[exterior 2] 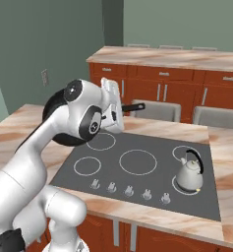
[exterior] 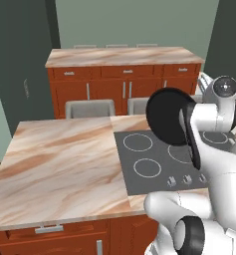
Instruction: Pick the pan from the cabinet and place it on the stove. Then turn on the stove burner for the pan.
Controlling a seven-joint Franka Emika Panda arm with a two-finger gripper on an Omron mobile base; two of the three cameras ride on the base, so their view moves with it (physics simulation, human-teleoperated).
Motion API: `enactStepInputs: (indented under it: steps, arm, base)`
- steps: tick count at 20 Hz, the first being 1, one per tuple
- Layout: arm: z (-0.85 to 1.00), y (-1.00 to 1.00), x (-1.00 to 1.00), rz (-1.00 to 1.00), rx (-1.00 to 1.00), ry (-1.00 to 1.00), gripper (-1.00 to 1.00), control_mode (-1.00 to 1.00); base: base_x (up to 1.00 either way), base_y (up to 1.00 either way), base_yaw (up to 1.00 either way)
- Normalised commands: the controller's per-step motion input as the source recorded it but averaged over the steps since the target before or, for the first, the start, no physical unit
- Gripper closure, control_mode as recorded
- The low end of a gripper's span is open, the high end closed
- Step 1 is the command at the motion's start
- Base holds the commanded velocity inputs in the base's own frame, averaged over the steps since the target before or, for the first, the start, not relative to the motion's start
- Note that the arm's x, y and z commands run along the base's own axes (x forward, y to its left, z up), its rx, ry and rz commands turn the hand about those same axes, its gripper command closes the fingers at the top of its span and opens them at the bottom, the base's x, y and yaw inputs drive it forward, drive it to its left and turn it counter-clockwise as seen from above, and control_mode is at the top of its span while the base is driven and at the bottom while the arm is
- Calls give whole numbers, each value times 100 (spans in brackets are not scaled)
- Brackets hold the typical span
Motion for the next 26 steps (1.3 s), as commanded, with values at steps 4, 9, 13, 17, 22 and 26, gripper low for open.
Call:
enactStepInputs:
  steps: [4,9,13,17,22,26]
  arm:
    - [-11,-1,32,-1,0,16,100,-100]
    - [-6,0,30,-4,-1,15,100,-100]
    - [-23,0,39,-3,0,13,100,-100]
    - [-36,0,43,-4,0,5,100,-100]
    - [-52,0,51,-4,-2,2,100,-100]
    - [-60,0,40,-5,-4,0,100,-100]
  base:
    - [0,0,0]
    - [0,0,0]
    - [0,0,0]
    - [0,0,0]
    - [0,0,0]
    - [0,0,0]
